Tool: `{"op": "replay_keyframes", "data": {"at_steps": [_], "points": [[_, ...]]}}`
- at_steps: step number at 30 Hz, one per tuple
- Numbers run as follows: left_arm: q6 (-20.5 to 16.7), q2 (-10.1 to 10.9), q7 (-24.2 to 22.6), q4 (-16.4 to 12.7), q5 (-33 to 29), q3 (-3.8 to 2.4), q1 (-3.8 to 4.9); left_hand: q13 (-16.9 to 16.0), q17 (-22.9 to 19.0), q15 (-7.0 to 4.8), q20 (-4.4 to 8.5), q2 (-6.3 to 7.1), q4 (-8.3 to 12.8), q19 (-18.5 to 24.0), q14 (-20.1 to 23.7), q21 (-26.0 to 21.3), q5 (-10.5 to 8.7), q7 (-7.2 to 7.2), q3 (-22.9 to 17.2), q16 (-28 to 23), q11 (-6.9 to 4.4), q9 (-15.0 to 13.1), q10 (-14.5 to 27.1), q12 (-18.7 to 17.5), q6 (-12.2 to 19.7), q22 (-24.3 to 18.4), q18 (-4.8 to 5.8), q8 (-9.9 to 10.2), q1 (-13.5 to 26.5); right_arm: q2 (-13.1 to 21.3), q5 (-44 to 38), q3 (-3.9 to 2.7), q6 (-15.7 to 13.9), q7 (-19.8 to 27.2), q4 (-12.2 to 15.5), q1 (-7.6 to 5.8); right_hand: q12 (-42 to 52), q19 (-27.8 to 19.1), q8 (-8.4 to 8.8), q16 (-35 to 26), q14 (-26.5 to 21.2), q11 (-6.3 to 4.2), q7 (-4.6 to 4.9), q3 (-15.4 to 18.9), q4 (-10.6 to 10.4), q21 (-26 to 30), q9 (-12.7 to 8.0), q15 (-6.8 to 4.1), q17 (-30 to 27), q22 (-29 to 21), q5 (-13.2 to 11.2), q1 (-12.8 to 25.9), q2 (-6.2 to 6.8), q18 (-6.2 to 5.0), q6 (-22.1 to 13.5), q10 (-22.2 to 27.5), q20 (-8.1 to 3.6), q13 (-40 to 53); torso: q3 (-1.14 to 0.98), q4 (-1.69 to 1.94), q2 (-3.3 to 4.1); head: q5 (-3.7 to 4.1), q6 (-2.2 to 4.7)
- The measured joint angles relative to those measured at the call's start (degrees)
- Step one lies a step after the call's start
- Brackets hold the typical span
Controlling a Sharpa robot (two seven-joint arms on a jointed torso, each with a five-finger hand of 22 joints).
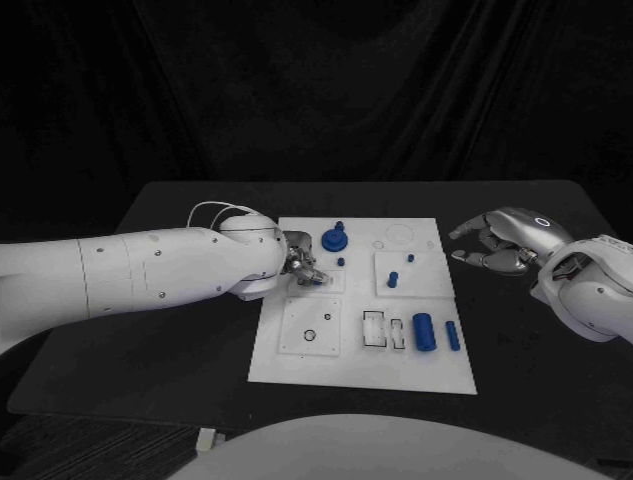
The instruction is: Assemble the parts on the task board
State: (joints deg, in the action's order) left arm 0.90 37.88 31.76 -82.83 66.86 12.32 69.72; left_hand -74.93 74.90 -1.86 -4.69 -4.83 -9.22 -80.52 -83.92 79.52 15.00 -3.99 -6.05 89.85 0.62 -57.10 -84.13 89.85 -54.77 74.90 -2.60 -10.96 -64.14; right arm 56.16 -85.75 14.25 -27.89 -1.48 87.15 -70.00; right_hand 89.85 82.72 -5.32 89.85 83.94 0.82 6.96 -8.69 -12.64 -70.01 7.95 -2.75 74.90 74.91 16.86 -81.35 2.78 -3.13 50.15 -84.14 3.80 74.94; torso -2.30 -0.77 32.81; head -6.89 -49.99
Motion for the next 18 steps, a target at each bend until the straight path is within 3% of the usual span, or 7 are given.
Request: {"op": "replay_keyframes", "data": {"at_steps": [1, 9, 15, 18], "points": [[0.0, 0.0, -0.1, 0.0, 0.0, 0.0, 0.0, 0.0, 0.0, -0.08, 0.03, 0.17, 0.2, 0.0, 0.1, 0.0, 0.42, 0.0, -0.2, 0.0, 0.0, 0.1, 0.0, 0.0, 0.0, 0.0, 0.0, 0.0, -0.2, 0.0, 0.0, 0.0, 0.0, 0.0, 0.0, 0.01, 0.0, 0.0, 0.0, 0.0, 0.0, 0.0, 0.0, 0.0, 0.0, 0.0, 0.0, 0.0, 0.0, 0.0, 0.0, 0.0, 0.0, 0.0, 0.0, 0.0, 0.0, 0.0, 0.0, 0.01, -0.01, 0.0, 0.0], [-0.2, 0.1, -1.1, 0.0, 0.0, -0.02, -0.04, 0.0, 0.0, -0.3, 0.42, 0.6, 2.5, 0.0, -0.1, -0.3, 9.77, 0.05, -4.8, 0.0, -0.41, 0.7, 0.0, 0.0, -0.3, 0.0, 0.01, -0.3, -2.1, 0.0, 0.1, 0.0, 0.0, 0.0, -0.1, 0.18, 0.0, 0.0, 0.0, 0.0, 0.0, 0.0, 0.0, -0.2, 0.2, 0.0, 0.0, 0.0, 0.0, 0.0, 0.2, 0.0, 0.0, 0.0, 0.0, 0.0, 0.0, 0.0, 0.01, 0.0, -0.01, 0.07, 0.0], [-0.8, 0.2, -2.4, 0.0, 0.0, -0.06, -0.04, 0.0, 0.0, -0.5, 0.62, 1.75, 4.7, 0.2, 0.1, -0.6, 11.42, 0.08, -10.2, 0.0, -0.41, 0.7, 0.0, 0.0, -0.1, 0.0, 0.0, -0.9, -3.2, 0.0, 0.1, 0.0, 0.0, 0.0, -0.2, 0.25, 0.0, 0.0, 0.0, 0.0, 0.0, 0.0, 0.0, -0.2, 0.2, 0.0, 0.0, 0.0, 0.0, 0.0, 0.2, 0.0, 0.0, 0.0, 0.0, 0.0, 0.0, 0.0, 0.02, -0.01, -0.01, 0.13, 0.0], [-1.0, 0.2, -2.9, 0.0, 0.0, 0.01, -0.04, 0.0, 0.0, -0.5, 0.62, 1.87, 4.5, 0.2, 0.1, -0.6, 12.07, 0.06, -11.2, 0.0, -0.41, 0.3, 0.0, 0.0, -0.1, 0.0, 0.0, -1.1, -3.3, 0.0, 0.1, 0.0, 0.0, 0.0, -0.2, 0.3, 0.0, 0.0, 0.0, 0.0, 0.0, 0.0, 0.0, -0.2, 0.2, 0.0, 0.0, 0.0, 0.0, 0.0, 0.2, 0.0, 0.0, 0.0, 0.0, 0.0, 0.0, 0.0, 0.02, -0.01, 0.0, 0.15, 0.0]]}}
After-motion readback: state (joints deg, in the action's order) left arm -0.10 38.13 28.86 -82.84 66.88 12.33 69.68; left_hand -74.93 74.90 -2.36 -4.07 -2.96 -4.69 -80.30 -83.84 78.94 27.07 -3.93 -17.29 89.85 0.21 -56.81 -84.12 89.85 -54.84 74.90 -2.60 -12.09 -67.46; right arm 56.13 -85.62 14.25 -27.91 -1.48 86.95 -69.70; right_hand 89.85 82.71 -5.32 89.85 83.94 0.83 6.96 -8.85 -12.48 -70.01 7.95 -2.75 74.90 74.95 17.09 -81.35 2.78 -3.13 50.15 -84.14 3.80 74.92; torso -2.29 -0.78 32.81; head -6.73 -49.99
